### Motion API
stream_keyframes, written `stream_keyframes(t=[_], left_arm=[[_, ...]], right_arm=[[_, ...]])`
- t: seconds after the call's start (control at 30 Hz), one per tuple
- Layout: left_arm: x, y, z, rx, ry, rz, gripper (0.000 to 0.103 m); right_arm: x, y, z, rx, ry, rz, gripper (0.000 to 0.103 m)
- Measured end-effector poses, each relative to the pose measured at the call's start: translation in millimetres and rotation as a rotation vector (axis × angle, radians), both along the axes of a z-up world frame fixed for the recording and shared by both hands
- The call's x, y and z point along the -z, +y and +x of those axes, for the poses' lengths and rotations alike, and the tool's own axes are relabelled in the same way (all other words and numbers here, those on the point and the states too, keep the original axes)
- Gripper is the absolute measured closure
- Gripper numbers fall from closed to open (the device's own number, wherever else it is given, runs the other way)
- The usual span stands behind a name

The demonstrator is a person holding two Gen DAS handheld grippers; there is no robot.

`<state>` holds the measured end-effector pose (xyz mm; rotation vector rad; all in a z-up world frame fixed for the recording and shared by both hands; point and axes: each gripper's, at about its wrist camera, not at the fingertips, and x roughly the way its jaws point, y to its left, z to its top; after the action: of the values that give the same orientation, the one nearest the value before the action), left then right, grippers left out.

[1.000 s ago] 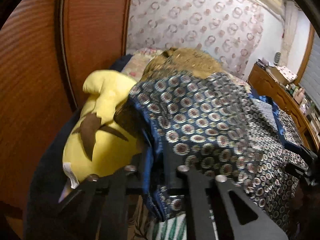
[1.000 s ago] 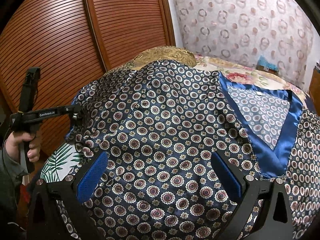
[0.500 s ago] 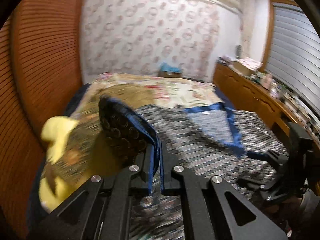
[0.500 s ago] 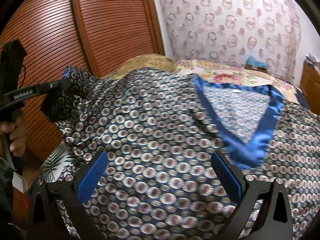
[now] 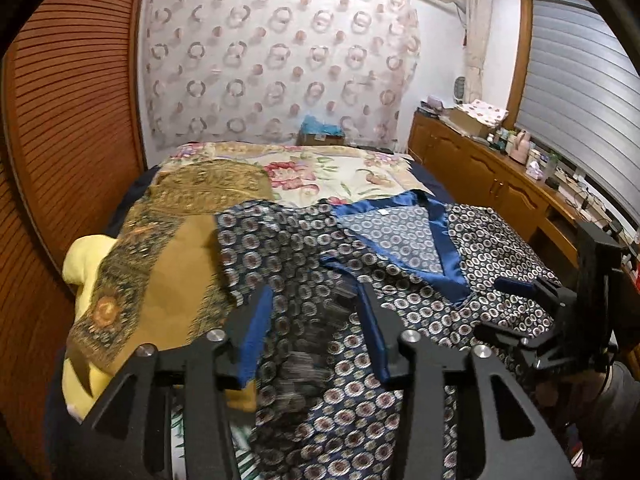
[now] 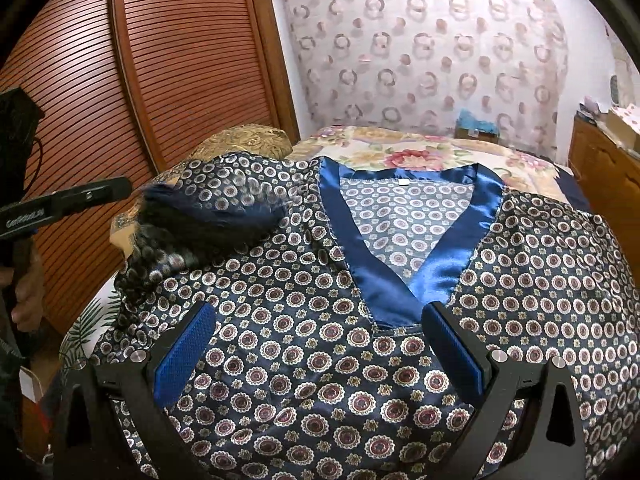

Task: Fold small clothes

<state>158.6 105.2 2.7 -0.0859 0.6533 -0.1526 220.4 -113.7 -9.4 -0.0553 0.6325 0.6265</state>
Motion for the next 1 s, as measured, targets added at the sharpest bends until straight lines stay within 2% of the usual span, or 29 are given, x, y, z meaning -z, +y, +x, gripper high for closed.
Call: stream_keyframes(t=[0.03, 0.1, 0.27, 0.4, 0.43, 0.57, 0.63, 0.73, 1.0], left_arm=[[1, 5, -3, -0.011, 0.004, 0.0, 0.043], [6, 14, -9, -0.034, 0.005, -0.006, 0.037], [27, 29, -20, -0.098, 0.045, -0.007, 0.037], [43, 24, -23, -0.098, 0.075, 0.001, 0.037], [44, 22, -22, -0.095, 0.078, 0.001, 0.033], [47, 6, -20, -0.07, 0.083, 0.009, 0.032], [46, -8, -16, -0.043, 0.073, 0.028, 0.021], [43, -28, -6, 0.003, 0.065, 0.031, 0.015], [39, -96, 31, 0.104, 0.059, 0.064, 0.014]], right_arm=[[-1, 1, 0, -0.004, 0.0, 0.0, 0.0], [-3, 5, 0, -0.012, -0.001, 0.0, 0.0], [-6, 10, 7, -0.027, 0.006, -0.005, 0.0], [-2, 7, 13, -0.034, 0.019, -0.002, 0.0], [-1, 6, 15, -0.036, 0.023, -0.004, 0.001], [-2, -1, 15, -0.029, 0.013, -0.024, 0.004], [-4, -12, 14, -0.016, -0.003, -0.041, 0.004], [-7, -37, 17, 0.035, -0.005, -0.038, 0.004], [-16, -125, 16, 0.21, -0.035, -0.056, 0.004]])
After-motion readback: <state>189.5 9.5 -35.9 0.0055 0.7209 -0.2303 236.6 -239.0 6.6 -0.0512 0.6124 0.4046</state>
